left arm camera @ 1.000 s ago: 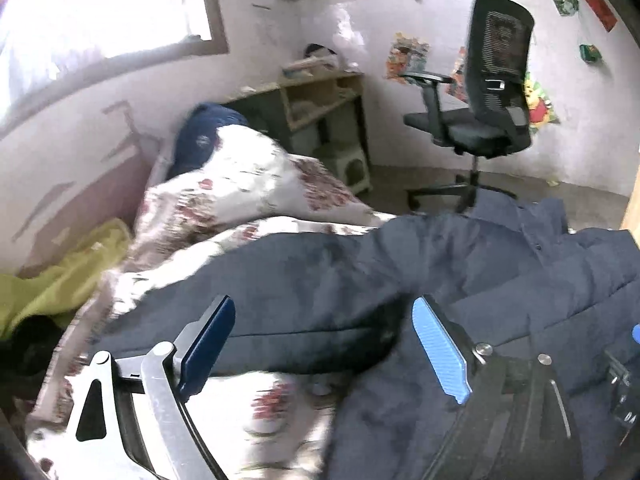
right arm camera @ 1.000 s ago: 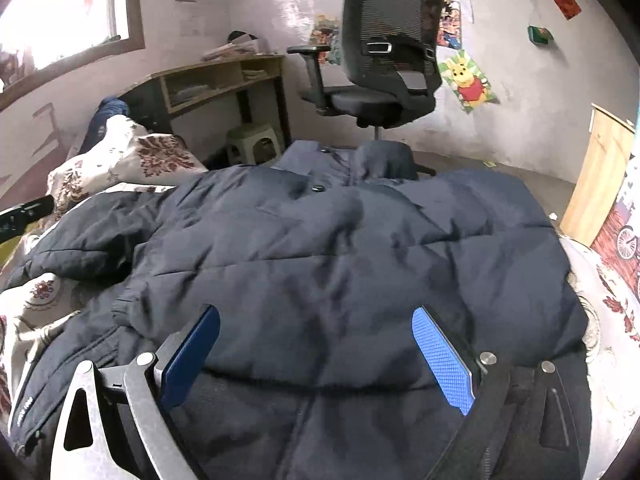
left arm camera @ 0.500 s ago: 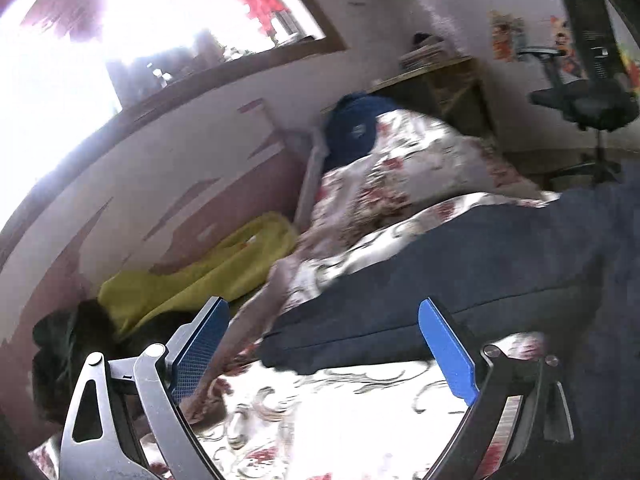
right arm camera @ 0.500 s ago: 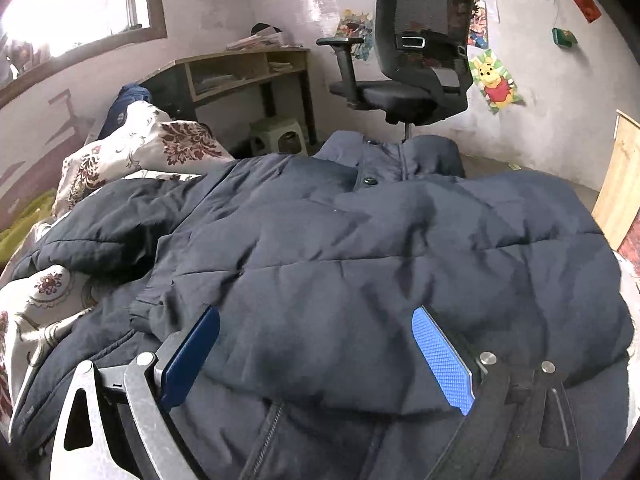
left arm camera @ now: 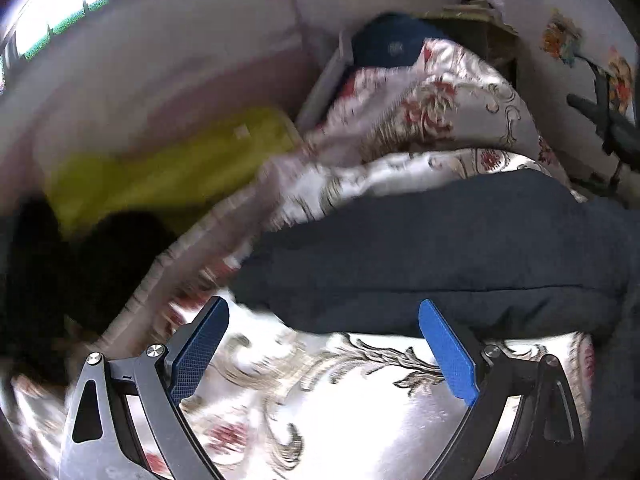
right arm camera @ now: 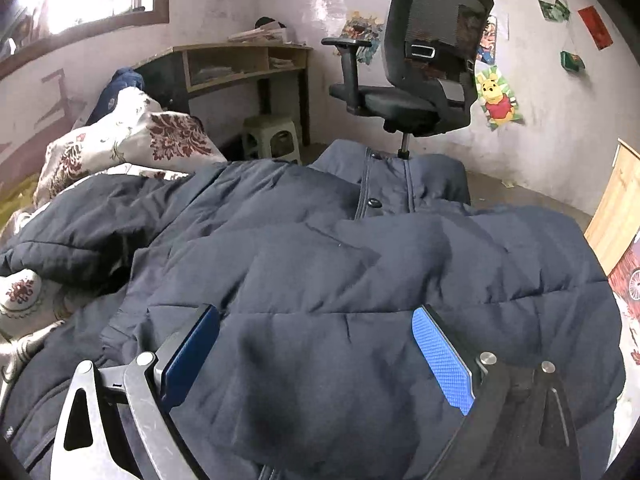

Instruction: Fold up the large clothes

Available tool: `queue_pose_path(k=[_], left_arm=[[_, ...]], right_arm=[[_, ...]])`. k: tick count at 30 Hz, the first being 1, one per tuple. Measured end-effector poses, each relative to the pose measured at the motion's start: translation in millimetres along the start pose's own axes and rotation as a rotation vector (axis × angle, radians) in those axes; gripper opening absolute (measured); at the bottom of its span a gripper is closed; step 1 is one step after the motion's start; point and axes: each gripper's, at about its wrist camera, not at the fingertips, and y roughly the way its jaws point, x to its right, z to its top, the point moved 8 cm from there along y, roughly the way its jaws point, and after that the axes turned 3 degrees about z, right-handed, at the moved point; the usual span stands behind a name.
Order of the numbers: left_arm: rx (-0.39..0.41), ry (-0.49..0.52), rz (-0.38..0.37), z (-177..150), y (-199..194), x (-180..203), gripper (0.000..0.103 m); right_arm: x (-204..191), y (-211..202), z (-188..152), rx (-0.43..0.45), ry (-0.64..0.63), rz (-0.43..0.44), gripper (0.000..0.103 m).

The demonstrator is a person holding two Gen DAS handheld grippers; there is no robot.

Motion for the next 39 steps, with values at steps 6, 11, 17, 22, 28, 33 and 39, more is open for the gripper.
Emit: queue_pose_path(k=[6,11,17,22,28,33,39], left_arm=[[-0.146,-0.165,-0.252,1,13,5,0.093],[-0.274,-0.355,-0.389,6,27,6,0.093],[-0.354,-0.523,-0.395,7,53,-8,0.090],[-0.282,-0.539,-0.354,13,47,-19,0.029],[-0.063,-0.448,-0.344,38,11,-16,0.006],[0.177,-0.301,-0.347,67,-47,6,0.005],[0.477,-0.049,-0.449,84,-152,69,0.005]], right_arm=[[-4,3,-4,-0.001,-0.017,0.004,0.097],[-4,6,-6,-0.006,-0.017,0.004,0.097],[-5,7,-7,-0.009,-0.018,0.005,0.097],[-6,9,-8,-0.024,-0.031,-0.004,0.097],[-9,22,-16,-0.092,-0.070,-0.050,0.100],[-7,5,-15,-0.073,-0.044,-0.023,0.100],[-3,-32,-2,-0.002,-0.035,0.041,0.100]])
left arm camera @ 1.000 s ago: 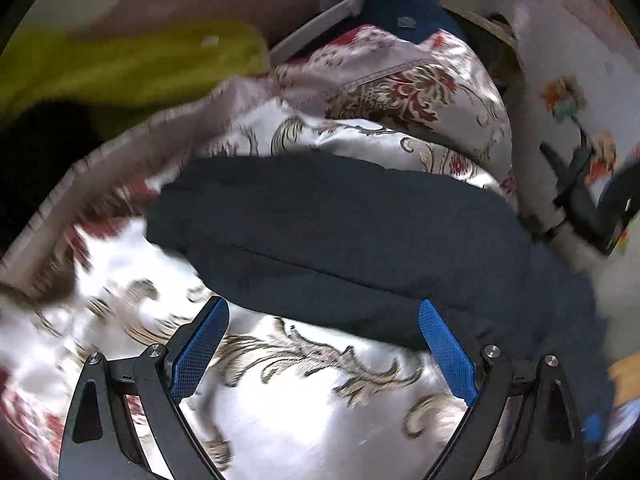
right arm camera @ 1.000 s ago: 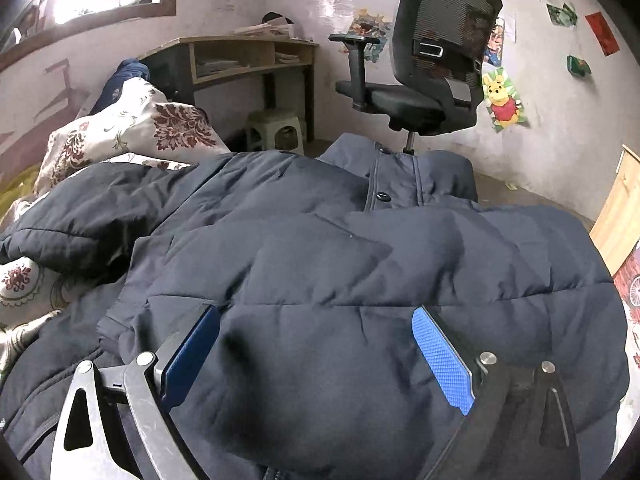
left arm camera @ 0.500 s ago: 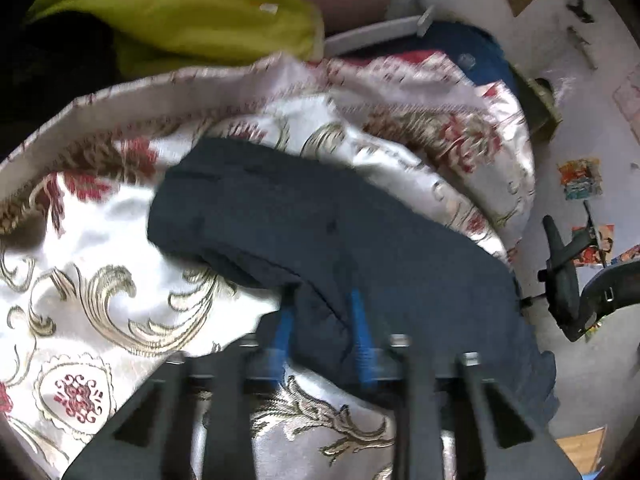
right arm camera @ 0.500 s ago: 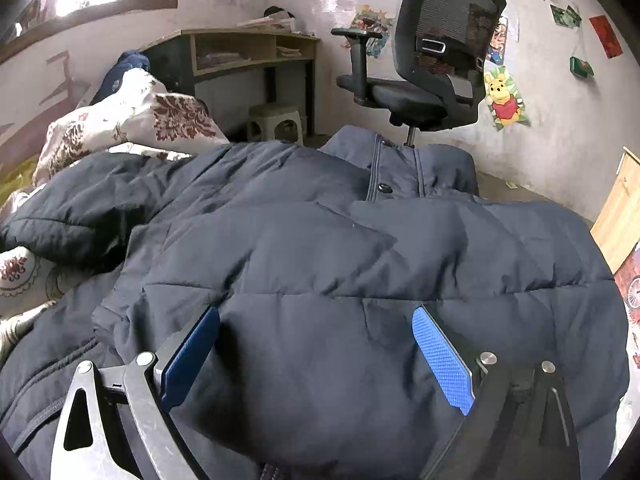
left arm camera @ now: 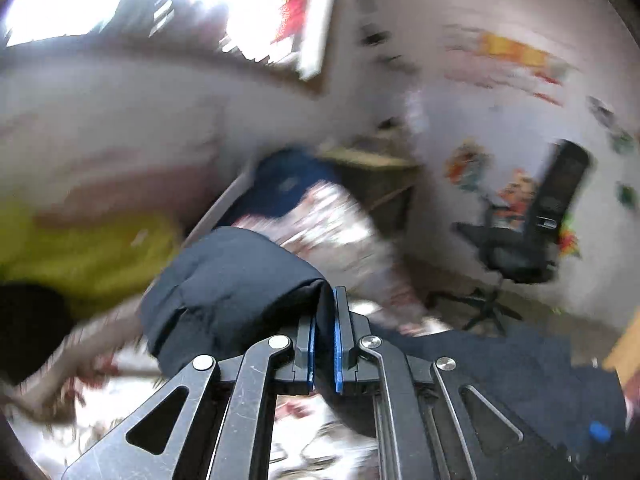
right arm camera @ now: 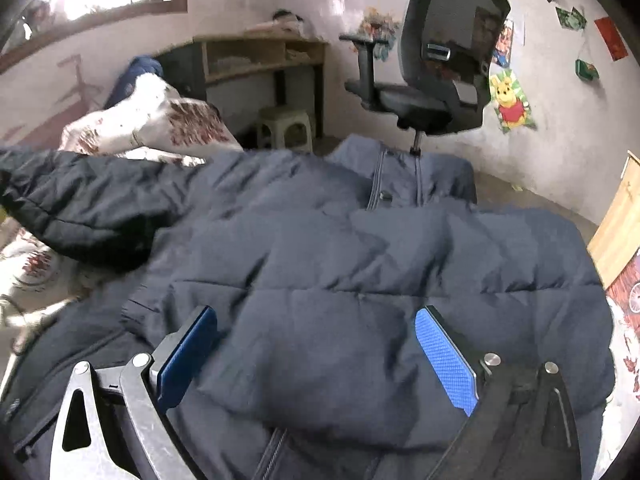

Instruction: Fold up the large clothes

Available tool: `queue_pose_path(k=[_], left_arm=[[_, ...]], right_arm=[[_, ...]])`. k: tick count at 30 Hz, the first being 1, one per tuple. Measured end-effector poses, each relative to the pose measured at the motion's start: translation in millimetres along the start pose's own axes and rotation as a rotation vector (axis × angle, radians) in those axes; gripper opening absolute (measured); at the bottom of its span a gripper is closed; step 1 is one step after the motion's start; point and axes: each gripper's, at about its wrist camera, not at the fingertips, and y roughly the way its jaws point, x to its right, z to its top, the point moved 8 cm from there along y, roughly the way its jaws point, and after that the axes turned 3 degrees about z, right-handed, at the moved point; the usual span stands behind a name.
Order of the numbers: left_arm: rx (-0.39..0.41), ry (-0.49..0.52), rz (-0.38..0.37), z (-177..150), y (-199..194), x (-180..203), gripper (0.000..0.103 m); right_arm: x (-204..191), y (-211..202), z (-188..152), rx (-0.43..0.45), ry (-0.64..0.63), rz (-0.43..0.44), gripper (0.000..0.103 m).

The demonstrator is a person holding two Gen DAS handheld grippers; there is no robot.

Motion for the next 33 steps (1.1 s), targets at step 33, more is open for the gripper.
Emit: queue_pose_path(k=[33], left_arm=[[-0.475,0.489,-0.874,-207,-78,373,0.010]], right_arm=[[179,-95,-27,0.088,0.565,0.301,0.100]])
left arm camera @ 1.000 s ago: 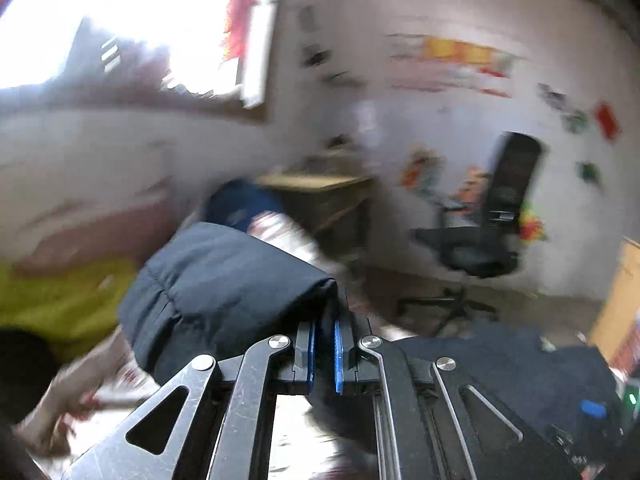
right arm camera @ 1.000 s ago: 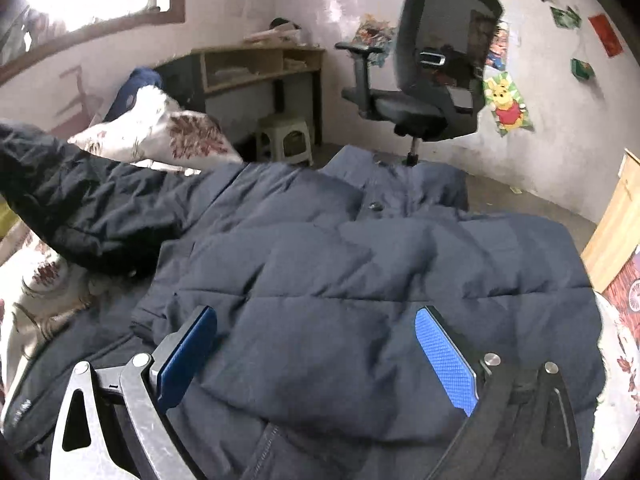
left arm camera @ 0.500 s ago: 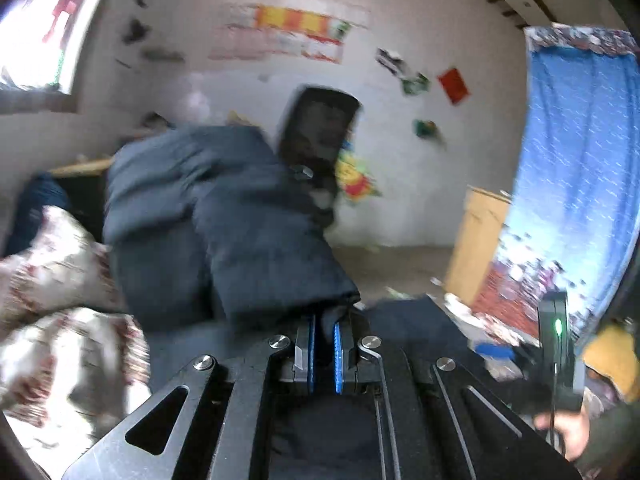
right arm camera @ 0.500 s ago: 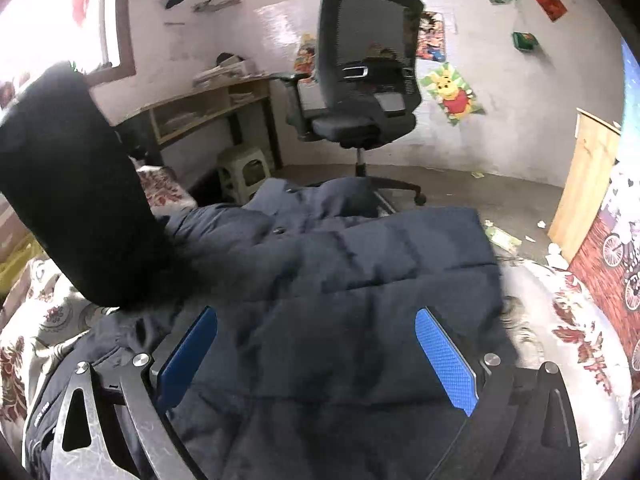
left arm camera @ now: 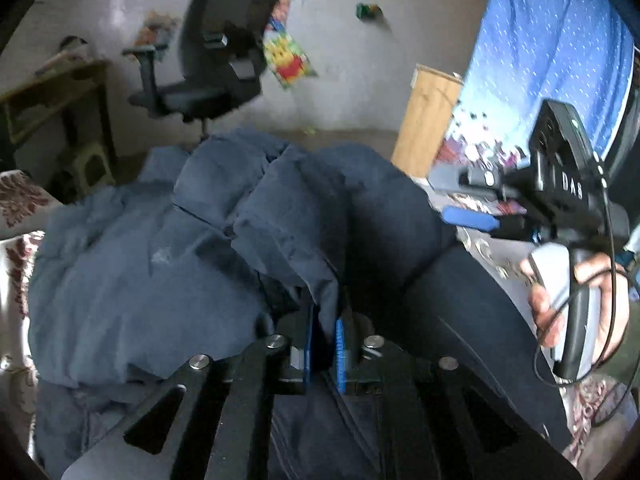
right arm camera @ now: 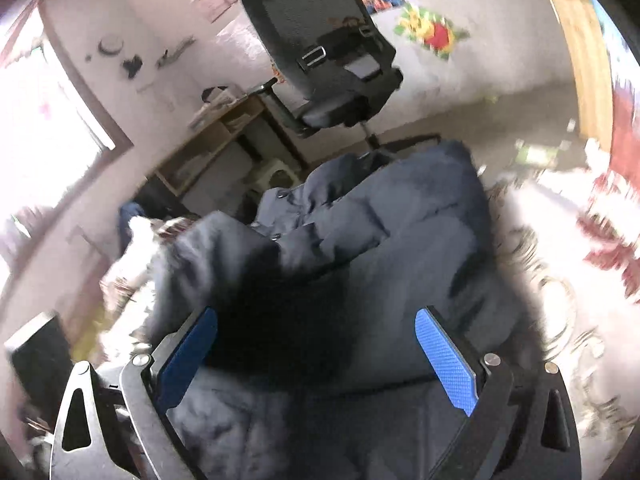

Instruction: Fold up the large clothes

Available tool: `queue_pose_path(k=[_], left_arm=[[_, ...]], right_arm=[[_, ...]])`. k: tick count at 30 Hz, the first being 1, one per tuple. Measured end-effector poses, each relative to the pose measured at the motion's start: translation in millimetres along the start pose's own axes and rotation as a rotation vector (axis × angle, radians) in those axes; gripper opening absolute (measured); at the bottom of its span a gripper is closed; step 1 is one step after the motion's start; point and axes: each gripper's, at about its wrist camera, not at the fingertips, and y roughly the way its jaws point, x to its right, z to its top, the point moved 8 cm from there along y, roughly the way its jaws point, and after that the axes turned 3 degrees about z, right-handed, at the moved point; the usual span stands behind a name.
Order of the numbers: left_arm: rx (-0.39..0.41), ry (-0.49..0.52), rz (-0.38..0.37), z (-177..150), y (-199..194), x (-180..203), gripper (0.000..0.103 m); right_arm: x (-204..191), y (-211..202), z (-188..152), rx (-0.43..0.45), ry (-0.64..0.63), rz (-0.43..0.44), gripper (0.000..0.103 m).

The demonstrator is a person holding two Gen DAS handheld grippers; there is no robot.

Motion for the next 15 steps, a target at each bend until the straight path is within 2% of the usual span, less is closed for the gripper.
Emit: queue_pose_path(k=[3,5,7,9,13,15], left_arm=[[-0.008,0.019,-0.067,-5,-4,7,0.027],[0.011,0.038,-0.099,-10,-14,9,0.051],[0.028,0.036,-0.113,-17,-22,6,0.057],[0.035,0.007,-0.111,-20,-30,-2,0.057],[0.011,-0.111,0.005,-17,-36,-42,0.060],[-0.007,-0.158,0.134,-16,-37,-71,0.063]], right_arm=[[1,1,-1,-0.004,0.049,0.045,0.100],[3,2,0,-0.005,0.084,0.076,0.100],[6,2,0,-0.002,0.125,0.103,0.100],[9,0,0,0.008,0.163,0.109,0.100],[11,-6,-1,0.024,0.203,0.124,0.100],[13,-2,-4,0.011,0.215,0.119,0.100]])
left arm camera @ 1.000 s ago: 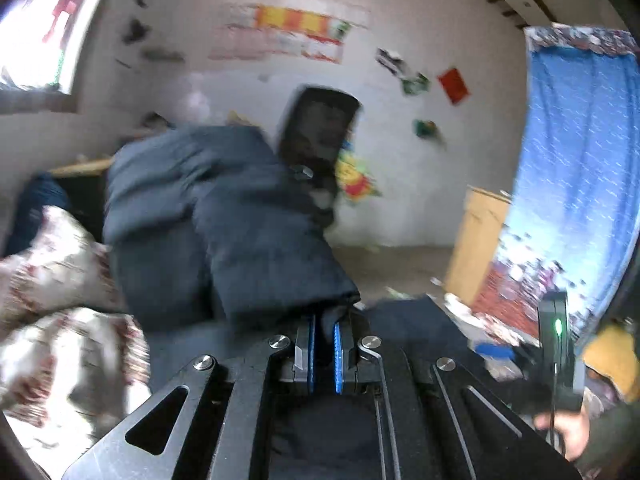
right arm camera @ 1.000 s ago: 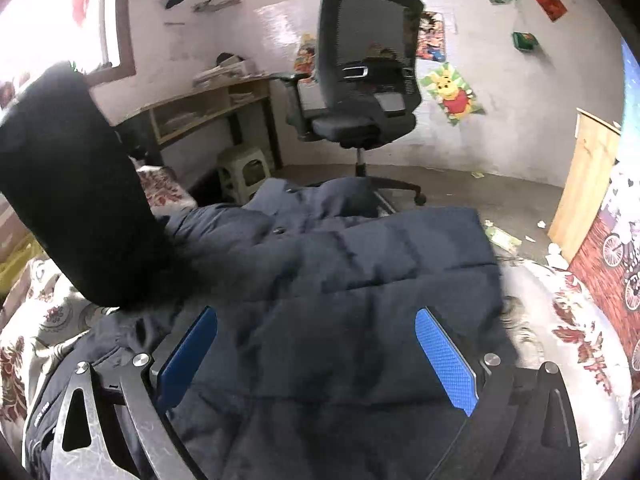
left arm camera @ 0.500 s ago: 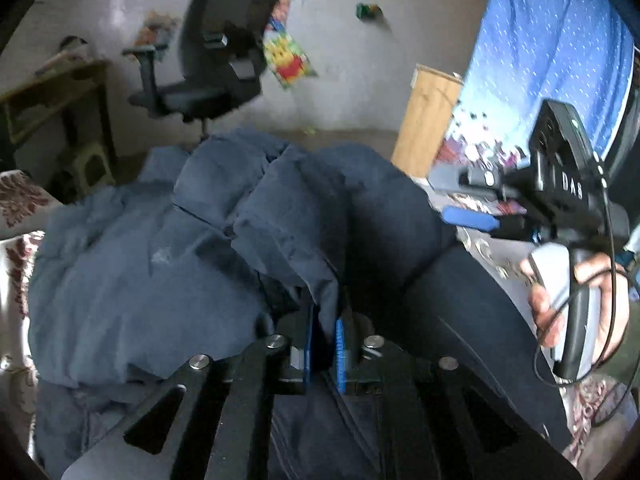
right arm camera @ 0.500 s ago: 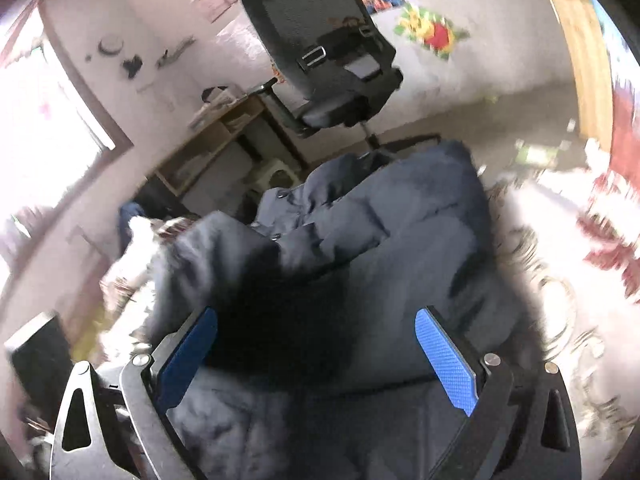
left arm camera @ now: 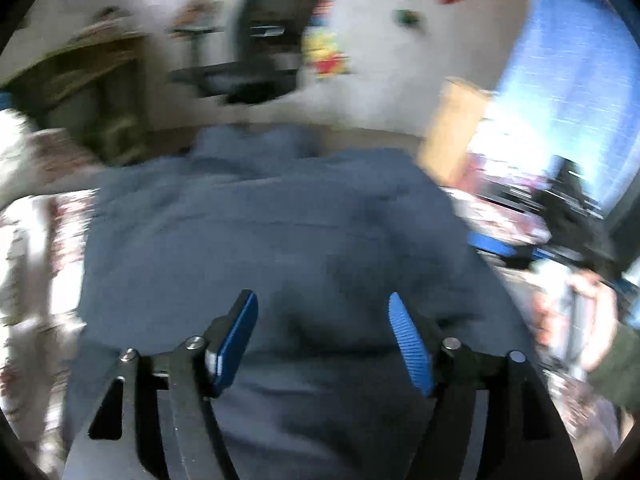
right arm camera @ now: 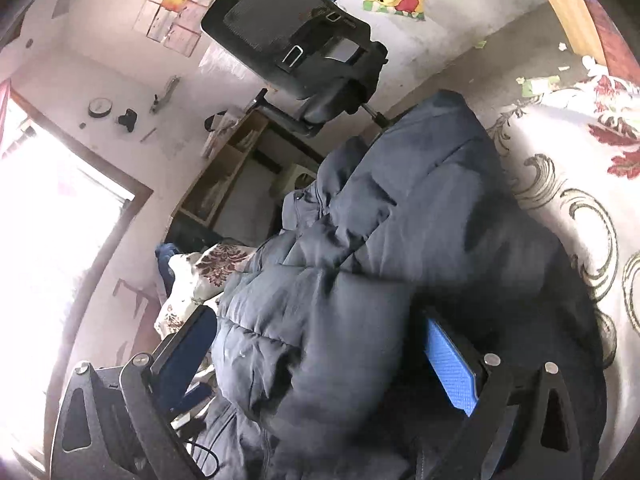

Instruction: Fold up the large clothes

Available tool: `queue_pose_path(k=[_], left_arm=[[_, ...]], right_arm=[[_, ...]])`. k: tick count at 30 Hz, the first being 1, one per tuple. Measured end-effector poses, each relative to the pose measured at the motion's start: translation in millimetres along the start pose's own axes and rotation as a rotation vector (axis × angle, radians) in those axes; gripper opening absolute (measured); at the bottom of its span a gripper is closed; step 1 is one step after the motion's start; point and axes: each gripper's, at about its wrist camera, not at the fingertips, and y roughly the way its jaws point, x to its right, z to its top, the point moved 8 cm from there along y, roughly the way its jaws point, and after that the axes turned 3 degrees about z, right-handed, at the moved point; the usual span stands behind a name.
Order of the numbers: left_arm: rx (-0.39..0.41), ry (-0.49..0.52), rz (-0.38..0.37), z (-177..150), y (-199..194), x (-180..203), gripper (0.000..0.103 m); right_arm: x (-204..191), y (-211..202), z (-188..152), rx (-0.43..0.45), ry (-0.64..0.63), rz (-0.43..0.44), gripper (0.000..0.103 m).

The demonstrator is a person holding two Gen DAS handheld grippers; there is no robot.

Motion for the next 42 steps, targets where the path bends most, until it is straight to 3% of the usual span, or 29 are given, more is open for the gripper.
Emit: queue_pose_path(k=[3,7,11,12,14,17,23,30,35,38,42], left_arm=[[0.003,-0.046,0.113,4,0,-37,0.063],[0.010,-0.116,0.270,5,-6,-85,0.063],[0.026,-0.211,0.325,-3,-18,-126,0.063],[0.028,-0.217,0.330,-4,-18,-131,0.063],[0.031,-0.212,0.344,-6,-20,-137,0.063],[0.028,-0.199,0.341,-6,-18,-142,0.063],[0.034,-0.175,0.336,-3,-15,-141,0.063],[-0.014,-0.092,0.344,6,20,-124,0.063],[-0.017,-0.055,0.332,19,37,-115,0.063],[-0.056,-0.059,0.358,15,51,-121,0.064],[-0.075,-0.057,0.381,4,62,-128,0.064]], right_arm=[[12,-2,-3,0.009,0.025,-0.024,0.100],[39,5,-20,-0.073,0.034,-0.195,0.099],[35,11,-32,-0.116,-0.102,-0.334,0.069],[31,12,-35,-0.121,-0.123,-0.335,0.042],[28,12,-39,-0.125,-0.141,-0.374,0.015],[18,5,-35,-0.088,-0.161,-0.348,0.006],[-26,-27,5,0.088,-0.342,-0.430,0.005],[-21,-7,15,0.027,-0.503,-0.693,0.012],[-34,5,19,0.053,-0.554,-0.694,0.038],[-35,33,9,-0.024,-0.532,-0.610,0.038],[-17,61,-10,-0.140,-0.512,-0.611,0.037]])
